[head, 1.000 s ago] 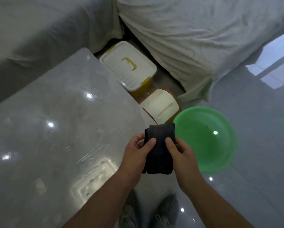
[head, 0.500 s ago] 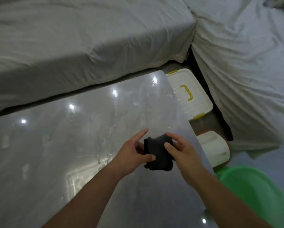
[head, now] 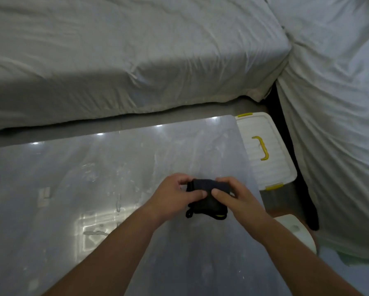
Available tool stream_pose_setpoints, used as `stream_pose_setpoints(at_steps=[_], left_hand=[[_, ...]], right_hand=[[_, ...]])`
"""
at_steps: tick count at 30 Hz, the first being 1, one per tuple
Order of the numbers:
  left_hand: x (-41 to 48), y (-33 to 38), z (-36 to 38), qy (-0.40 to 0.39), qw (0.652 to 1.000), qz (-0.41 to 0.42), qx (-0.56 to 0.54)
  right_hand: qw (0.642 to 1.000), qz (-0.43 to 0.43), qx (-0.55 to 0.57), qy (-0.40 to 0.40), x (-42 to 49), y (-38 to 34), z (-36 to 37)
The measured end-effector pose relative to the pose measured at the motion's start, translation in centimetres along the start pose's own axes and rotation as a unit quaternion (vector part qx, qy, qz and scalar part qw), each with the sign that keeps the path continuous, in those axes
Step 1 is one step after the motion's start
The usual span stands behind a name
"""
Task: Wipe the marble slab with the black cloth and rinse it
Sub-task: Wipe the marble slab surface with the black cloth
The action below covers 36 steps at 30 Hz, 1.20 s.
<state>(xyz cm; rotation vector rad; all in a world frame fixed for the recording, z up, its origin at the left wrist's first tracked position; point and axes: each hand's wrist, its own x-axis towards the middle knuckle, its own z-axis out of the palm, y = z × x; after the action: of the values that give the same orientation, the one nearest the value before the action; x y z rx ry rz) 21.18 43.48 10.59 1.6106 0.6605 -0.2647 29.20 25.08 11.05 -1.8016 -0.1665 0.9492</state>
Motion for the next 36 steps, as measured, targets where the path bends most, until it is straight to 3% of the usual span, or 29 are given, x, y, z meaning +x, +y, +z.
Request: stream_pose_setpoints(at_steps=[3, 6, 10, 13, 17, 20, 23, 29, 34, 36], left_hand=[[2.6, 0.9, 1.7, 0.022, 0.996, -0.014, -0.087], [5.3, 1.2, 2.9, 0.087, 0.988, -0.025, -0.127], [8.2, 0.4, 1.7, 0.2, 0.98, 0.01, -0.01], [9.7, -0.6, -0.2, 0.227, 0.967, 0.047, 0.105], [11.1, -2.9, -1.9, 0.23, 0.934, 0.068, 0.264], [11.1, -4.2, -2.1, 0.207, 0.912, 0.052, 0.351], [10.8, -5.3, -2.0, 0.186, 0.888, 0.05, 0.417], [11.3, -7.2, -1.9, 0.197, 0.867, 0.045, 0.455], [11.4, -7.6, -1.8, 0.202, 0.869, 0.052, 0.449], [11.4, -7.7, -1.9, 0.203, 0.871, 0.056, 0.444]], right_hand=[[0.998, 0.018, 0.051, -0.033, 2.8, -0.1, -1.1], [0.999, -0.003, 0.029, 0.034, 5.9, 0.1, -2.0], [0.971, -0.105, -0.098, 0.191, 10.9, -1.9, -4.5], [0.939, -0.176, -0.172, 0.24, 15.3, -3.1, -6.1], [0.898, -0.16, -0.356, 0.2, 19.0, -1.1, -5.6], [0.886, -0.171, -0.38, 0.205, 19.9, 0.0, -4.9], [0.85, -0.167, -0.465, 0.181, 20.8, 0.2, -4.9], [0.822, -0.175, -0.523, 0.141, 22.1, 0.6, -1.2], [0.782, -0.285, -0.555, -0.011, 18.7, 2.3, 0.2], [0.787, -0.285, -0.548, -0.011, 19.1, 2.4, -2.0]])
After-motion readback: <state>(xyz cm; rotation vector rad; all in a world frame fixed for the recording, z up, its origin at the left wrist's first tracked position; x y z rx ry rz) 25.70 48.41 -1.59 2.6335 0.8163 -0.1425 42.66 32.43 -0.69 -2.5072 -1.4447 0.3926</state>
